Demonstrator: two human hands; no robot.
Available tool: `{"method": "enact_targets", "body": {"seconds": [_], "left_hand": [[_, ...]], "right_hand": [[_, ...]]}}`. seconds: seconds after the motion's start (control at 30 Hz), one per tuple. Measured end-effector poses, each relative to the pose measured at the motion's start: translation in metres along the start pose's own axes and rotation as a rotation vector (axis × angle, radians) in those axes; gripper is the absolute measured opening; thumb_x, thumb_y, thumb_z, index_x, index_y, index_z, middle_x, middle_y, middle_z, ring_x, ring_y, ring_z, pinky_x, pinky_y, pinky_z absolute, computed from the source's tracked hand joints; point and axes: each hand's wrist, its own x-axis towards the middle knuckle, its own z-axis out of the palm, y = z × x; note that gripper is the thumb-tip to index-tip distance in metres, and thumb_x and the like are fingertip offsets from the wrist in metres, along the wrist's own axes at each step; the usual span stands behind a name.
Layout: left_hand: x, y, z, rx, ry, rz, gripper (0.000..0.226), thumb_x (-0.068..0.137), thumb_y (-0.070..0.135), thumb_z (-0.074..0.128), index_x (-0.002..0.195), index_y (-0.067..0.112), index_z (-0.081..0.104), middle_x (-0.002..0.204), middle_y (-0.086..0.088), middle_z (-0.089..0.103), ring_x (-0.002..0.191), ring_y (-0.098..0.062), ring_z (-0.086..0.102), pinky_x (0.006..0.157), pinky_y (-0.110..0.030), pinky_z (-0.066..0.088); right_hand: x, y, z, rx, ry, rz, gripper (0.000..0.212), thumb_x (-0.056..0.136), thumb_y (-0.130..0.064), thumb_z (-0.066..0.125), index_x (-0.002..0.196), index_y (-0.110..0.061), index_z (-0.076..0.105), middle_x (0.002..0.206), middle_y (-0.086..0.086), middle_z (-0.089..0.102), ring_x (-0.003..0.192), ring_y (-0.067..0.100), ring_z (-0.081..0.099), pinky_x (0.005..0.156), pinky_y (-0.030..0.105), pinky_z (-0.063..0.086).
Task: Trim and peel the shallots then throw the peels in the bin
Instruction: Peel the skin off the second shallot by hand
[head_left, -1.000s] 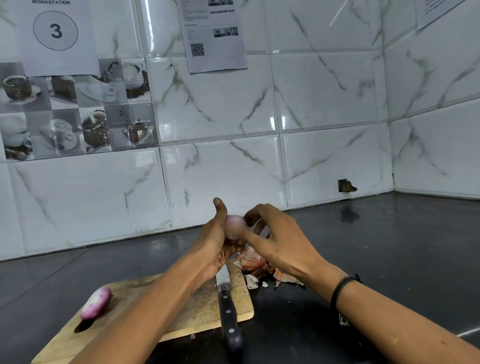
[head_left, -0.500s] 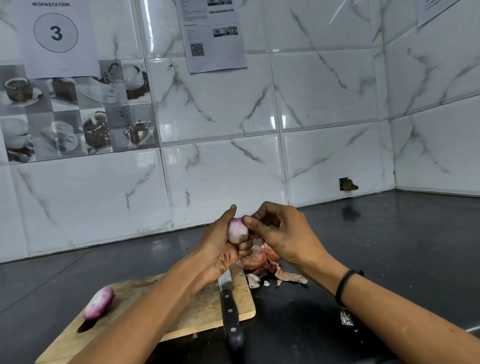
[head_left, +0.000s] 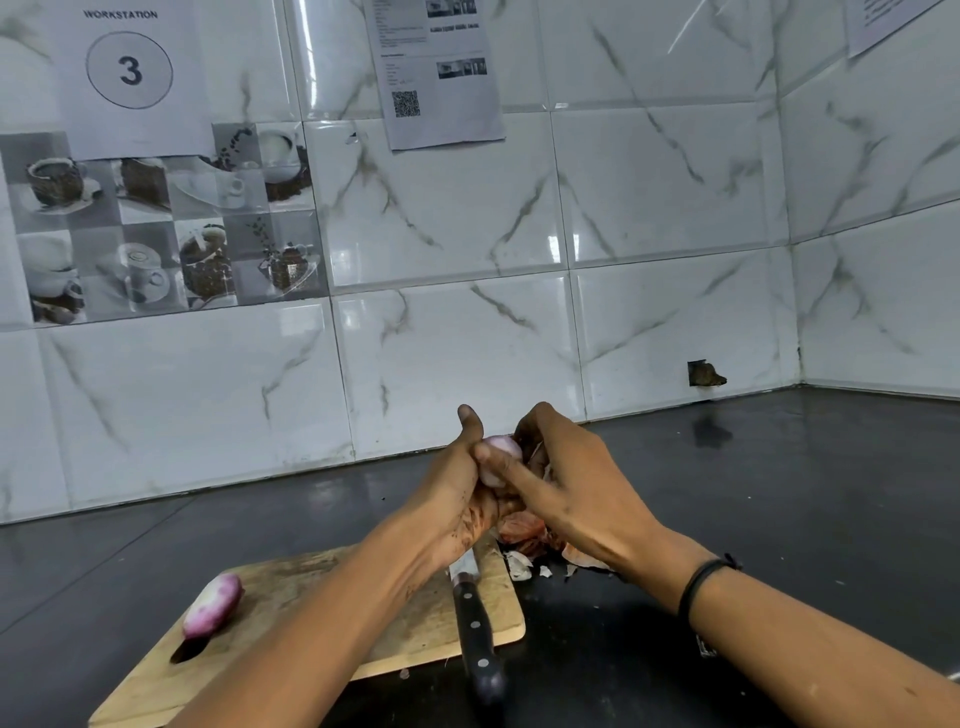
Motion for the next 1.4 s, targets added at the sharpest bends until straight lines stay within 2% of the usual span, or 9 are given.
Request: {"method": "enact_targets", "body": {"seconds": [0.13,0.37,0.57,0.67,0.83,0.93,1.17,1.3,1.4], "left_hand": [[-0.002,0.007,-0.001,0.002,0.012,-0.002,0.072,0.101,0.059,0.032,0.107,-0.006,0.062,0.063,-0.013,0.063,0.04,-0.016,0.052,0.039,-0.021,0.045],[0.002,0.009,-0.006,0.039,-0.035,0.026,0.067,0.1,0.06,0.035,0.093,-0.002,0.058,0.061,-0.012,0.052,0.039,-0.013,0.04,0.038,-0.018,0.032],[-0.003,0.006,0.001,0.074,-0.127,0.025,0.071,0.102,0.061,0.025,0.084,0.003,0.061,0.054,-0.006,0.053,0.043,-0.011,0.039,0.042,-0.021,0.03],[-0.004,0.002,0.005,0.056,-0.144,0.029,0.073,0.102,0.061,0.02,0.081,0.004,0.062,0.051,-0.004,0.049,0.043,-0.012,0.04,0.043,-0.021,0.031],[-0.008,-0.005,0.022,0.259,0.011,0.082,0.069,0.1,0.063,0.031,0.083,0.008,0.068,0.058,-0.008,0.065,0.05,-0.018,0.063,0.053,-0.028,0.054],[-0.005,-0.011,0.03,0.466,0.116,0.142,0.055,0.103,0.058,0.033,0.091,0.009,0.055,0.057,0.002,0.063,0.047,-0.007,0.061,0.046,-0.02,0.049],[-0.007,-0.01,0.034,0.499,0.139,0.165,0.048,0.099,0.061,0.041,0.09,0.014,0.044,0.039,0.003,0.055,0.04,-0.015,0.051,0.044,-0.024,0.042],[-0.004,-0.01,0.022,0.443,0.041,0.12,0.049,0.099,0.055,0.05,0.115,0.012,0.036,0.049,-0.005,0.058,0.036,-0.017,0.044,0.037,-0.021,0.033],[-0.004,-0.008,0.019,0.43,0.021,0.126,0.049,0.095,0.06,0.05,0.109,0.016,0.035,0.049,-0.006,0.058,0.037,-0.016,0.045,0.038,-0.02,0.034]], "right_hand": [[0.002,0.003,0.0,0.042,-0.006,-0.06,0.035,0.095,-0.054,0.06,0.099,-0.02,0.054,0.085,-0.007,0.063,0.079,0.007,0.058,0.067,0.02,0.047],[0.003,0.004,-0.001,0.069,0.003,-0.029,0.014,0.105,-0.029,0.049,0.099,-0.019,0.057,0.082,-0.008,0.063,0.079,0.007,0.061,0.074,0.03,0.053],[0.003,0.001,-0.003,0.11,0.084,0.022,0.036,0.108,-0.038,0.039,0.086,-0.015,0.055,0.071,-0.004,0.061,0.065,0.006,0.057,0.06,0.018,0.044],[0.003,-0.002,-0.003,0.1,0.125,0.01,0.05,0.107,-0.047,0.035,0.079,-0.008,0.049,0.067,0.008,0.057,0.06,0.017,0.052,0.058,0.033,0.042],[0.001,-0.007,-0.001,-0.23,0.15,0.052,0.054,0.102,-0.065,0.022,0.077,-0.021,0.043,0.066,-0.004,0.055,0.064,0.01,0.054,0.058,0.033,0.037],[0.0,-0.01,0.002,-0.294,0.208,0.089,0.057,0.102,-0.065,0.018,0.072,-0.022,0.04,0.064,-0.005,0.055,0.067,0.018,0.057,0.062,0.037,0.038],[0.01,0.004,0.004,-0.051,0.202,0.151,0.06,0.105,-0.058,0.026,0.078,-0.016,0.061,0.068,-0.002,0.066,0.071,0.015,0.066,0.071,0.039,0.053],[0.011,0.009,0.0,0.007,0.163,0.187,0.059,0.107,-0.048,0.035,0.073,-0.007,0.059,0.064,0.006,0.062,0.064,0.022,0.061,0.062,0.037,0.046],[0.01,0.01,-0.002,0.08,0.177,0.231,0.059,0.106,-0.048,0.039,0.066,-0.008,0.053,0.059,0.006,0.059,0.057,0.019,0.056,0.057,0.035,0.043]]}}
